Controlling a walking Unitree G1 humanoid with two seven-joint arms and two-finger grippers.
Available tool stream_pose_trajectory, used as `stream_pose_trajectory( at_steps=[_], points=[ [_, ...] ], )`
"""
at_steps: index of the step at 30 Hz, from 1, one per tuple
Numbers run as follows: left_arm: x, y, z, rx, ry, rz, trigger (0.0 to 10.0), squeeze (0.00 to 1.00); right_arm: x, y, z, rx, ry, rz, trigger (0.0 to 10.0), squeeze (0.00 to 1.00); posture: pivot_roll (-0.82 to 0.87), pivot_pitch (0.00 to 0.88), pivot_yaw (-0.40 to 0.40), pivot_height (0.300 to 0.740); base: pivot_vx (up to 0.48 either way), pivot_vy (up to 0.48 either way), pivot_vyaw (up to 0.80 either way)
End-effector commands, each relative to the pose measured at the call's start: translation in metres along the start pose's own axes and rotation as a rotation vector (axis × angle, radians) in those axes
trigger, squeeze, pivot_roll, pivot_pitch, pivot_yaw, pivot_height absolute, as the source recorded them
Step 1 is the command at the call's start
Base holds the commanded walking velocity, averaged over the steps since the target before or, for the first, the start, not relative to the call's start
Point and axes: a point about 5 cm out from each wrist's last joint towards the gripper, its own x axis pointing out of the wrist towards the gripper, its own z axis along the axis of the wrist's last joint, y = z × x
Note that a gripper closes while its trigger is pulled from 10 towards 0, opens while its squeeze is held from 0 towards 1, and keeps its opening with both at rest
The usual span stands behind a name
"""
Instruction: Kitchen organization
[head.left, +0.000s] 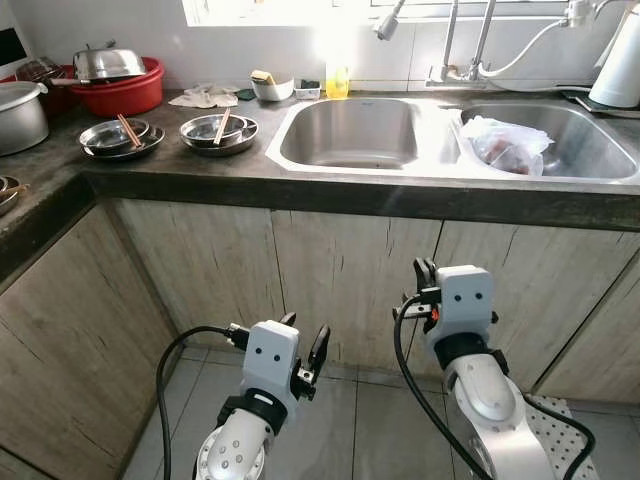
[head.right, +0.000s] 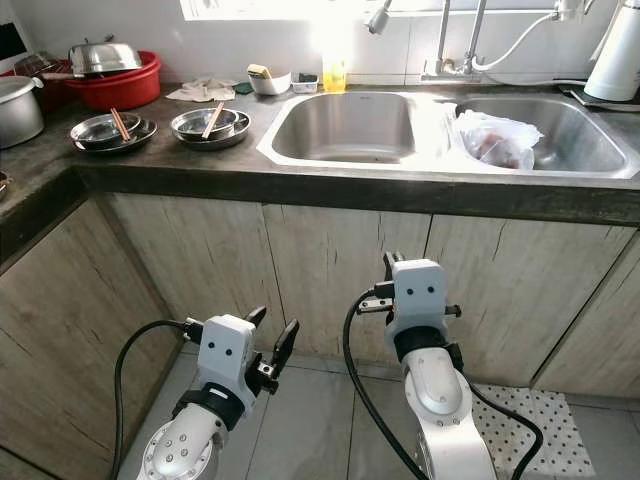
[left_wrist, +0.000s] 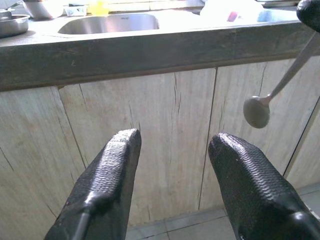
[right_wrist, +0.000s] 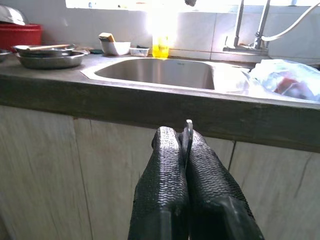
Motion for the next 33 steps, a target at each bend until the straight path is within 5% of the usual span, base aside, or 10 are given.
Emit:
stream_pose_trajectory(
  at_steps=[1, 12, 33],
  points=[
    [0.001, 0.002, 0.005, 0.005, -0.013, 0.009, 10.0, 0.00, 0.008, 0.001, 0.017, 0.030, -0.069, 0.018, 10.0, 0.00, 0.08, 0.050, 0.003, 0.740, 0.289, 0.000, 0.00],
    [0.007, 0.006, 0.012, 0.029, -0.046, 0.017, 10.0, 0.00, 0.030, -0.008, 0.074, 0.056, -0.293, 0.003, 10.0, 0.00, 0.08, 0.051, 0.001, 0.740, 0.362, 0.000, 0.00],
    [0.009, 0.007, 0.014, 0.040, -0.055, 0.016, 10.0, 0.00, 0.043, -0.012, 0.098, 0.060, -0.370, 0.019, 10.0, 0.00, 0.08, 0.045, -0.002, 0.740, 0.448, 0.000, 0.00]
  ],
)
